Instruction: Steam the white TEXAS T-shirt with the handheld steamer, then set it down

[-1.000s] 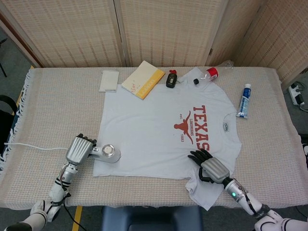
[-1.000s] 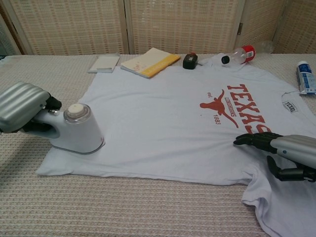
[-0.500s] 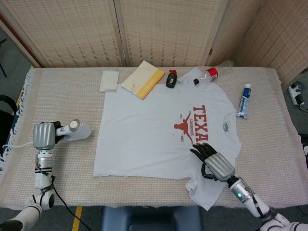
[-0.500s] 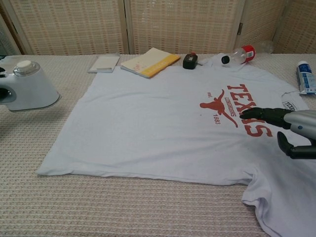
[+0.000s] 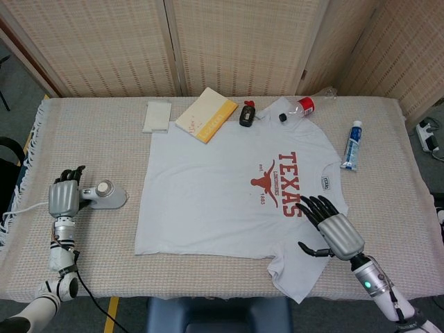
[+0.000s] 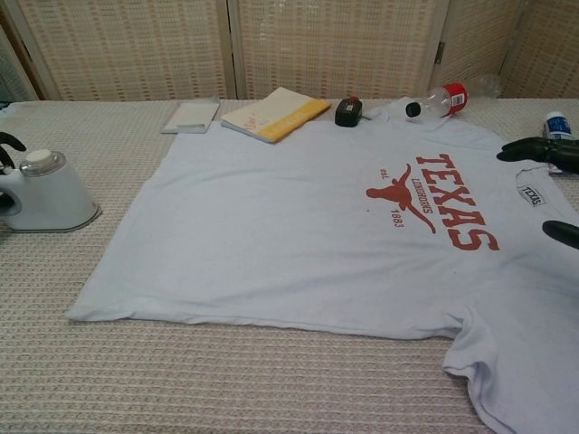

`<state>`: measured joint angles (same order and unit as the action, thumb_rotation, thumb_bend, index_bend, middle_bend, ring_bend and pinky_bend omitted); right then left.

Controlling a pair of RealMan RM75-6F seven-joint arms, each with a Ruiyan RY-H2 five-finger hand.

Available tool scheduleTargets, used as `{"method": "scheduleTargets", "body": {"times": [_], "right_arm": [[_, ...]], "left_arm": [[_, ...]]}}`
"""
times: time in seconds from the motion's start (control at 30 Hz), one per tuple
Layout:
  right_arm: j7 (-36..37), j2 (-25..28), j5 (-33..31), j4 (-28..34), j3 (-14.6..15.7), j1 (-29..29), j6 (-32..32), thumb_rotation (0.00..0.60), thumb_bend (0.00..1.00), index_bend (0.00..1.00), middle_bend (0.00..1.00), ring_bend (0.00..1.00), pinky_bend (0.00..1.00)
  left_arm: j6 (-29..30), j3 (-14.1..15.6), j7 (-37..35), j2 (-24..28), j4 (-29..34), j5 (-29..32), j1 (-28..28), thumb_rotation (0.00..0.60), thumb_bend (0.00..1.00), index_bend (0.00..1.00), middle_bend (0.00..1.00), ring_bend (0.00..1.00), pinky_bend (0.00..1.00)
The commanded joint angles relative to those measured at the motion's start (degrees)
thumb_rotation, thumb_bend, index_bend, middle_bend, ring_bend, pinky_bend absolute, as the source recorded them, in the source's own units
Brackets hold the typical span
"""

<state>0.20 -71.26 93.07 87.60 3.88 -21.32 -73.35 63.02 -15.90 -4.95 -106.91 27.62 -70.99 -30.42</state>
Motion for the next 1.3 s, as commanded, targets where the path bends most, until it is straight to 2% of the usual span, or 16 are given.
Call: {"method": "scheduleTargets", "body": {"times": [0.03, 0.13, 0.27, 0.4, 0.43, 0.5, 0.57, 0.63, 0.73, 0.93, 1.13, 1.3], "right_arm": [[0.04, 1.81, -0.46, 1.07, -0.82, 0.99, -1.73, 0.181, 0.14, 0.0, 0.0, 0.0, 0.0], [0.0, 3.63, -0.76, 2.04, -1.36, 1.6, -2.77, 0.181, 0.1, 0.0, 0.0, 0.0, 0.0], [-0.52, 6.1, -1.52, 3.46, -1.62, 2.34, -2.96, 0.176, 0.07, 0.0, 0.0, 0.0, 0.0], [-1.66, 8.07, -2.26, 4.82, -1.01, 3.39, -2.53, 0.2, 0.07, 0.0, 0.0, 0.0, 0.0], [-2.12, 8.09, -2.34, 4.85, -1.08, 3.82, -3.1, 0.236, 0.07, 0.0, 0.0, 0.0, 0.0], [-2.97, 7.43, -2.34, 4.2, -1.47, 5.15, -5.38, 0.406, 0.08, 0.0, 0.01, 0.0, 0.0], [-3.04, 6.47, -2.5, 3.19, -1.8, 6.45, -7.35, 0.533, 0.08, 0.0, 0.03, 0.0, 0.0], [-2.75, 6.1, -3.03, 2.66, -1.86, 7.36, -8.06, 0.564, 0.08, 0.0, 0.04, 0.0, 0.0], [-1.77, 5.76, -3.47, 2.06, -2.08, 8.57, -9.25, 0.571, 0.08, 0.0, 0.05, 0.0, 0.0], [-2.4, 5.46, -2.72, 1.65, -1.78, 10.71, -11.43, 0.571, 0.08, 0.0, 0.04, 0.0, 0.0], [-3.37, 6.39, -4.02, 3.08, -1.86, 13.82, -14.21, 0.572, 0.08, 0.0, 0.0, 0.0, 0.0], [-1.06, 7.18, -5.95, 2.9, -2.0, 16.62, -16.0, 0.574, 0.08, 0.0, 0.0, 0.0, 0.0]], "left_arm": [[-0.31, -0.77, 1.76, 5.44, 9.78, 1.5, 1.55, 0.6, 0.0, 0.0, 0.0, 0.0, 0.13], [0.17, -0.61, 5.6, 10.61, 19.07, 2.37, 3.43, 0.6, 0.0, 0.0, 0.0, 0.0, 0.11], [-0.52, -0.18, 11.3, 19.68, 34.58, 4.98, 6.44, 0.6, 0.0, 0.0, 0.0, 0.0, 0.1], [2.19, -0.14, 13.44, 25.56, 45.02, 6.85, 9.53, 0.6, 0.0, 0.0, 0.0, 0.0, 0.12], [3.7, -0.19, 13.13, 26.3, 46.5, 6.65, 10.31, 0.6, 0.0, 0.0, 0.0, 0.0, 0.13], [7.31, 0.1, 11.69, 27.38, 48.46, 5.33, 12.11, 0.6, 0.02, 0.02, 0.05, 0.01, 0.18], [10.33, 0.77, 9.97, 28.04, 49.14, 3.69, 13.74, 0.6, 0.03, 0.08, 0.12, 0.05, 0.23], [12.02, 1.54, 8.74, 28.63, 49.6, 2.53, 14.93, 0.6, 0.04, 0.13, 0.18, 0.11, 0.26], [14.96, 2.99, 7.03, 29.97, 50.62, 0.45, 17.07, 0.6, 0.04, 0.17, 0.22, 0.15, 0.28], [20.51, 6.84, 7.18, 32.73, 51.65, -4.63, 20.9, 0.6, 0.04, 0.19, 0.22, 0.14, 0.26], [23.59, 9.88, 4.67, 36.83, 57.44, -7.92, 24.4, 0.6, 0.04, 0.21, 0.22, 0.13, 0.25], [26.46, 12.49, 4.36, 38.92, 61.45, -11.42, 26.89, 0.6, 0.04, 0.22, 0.23, 0.13, 0.25]]}}
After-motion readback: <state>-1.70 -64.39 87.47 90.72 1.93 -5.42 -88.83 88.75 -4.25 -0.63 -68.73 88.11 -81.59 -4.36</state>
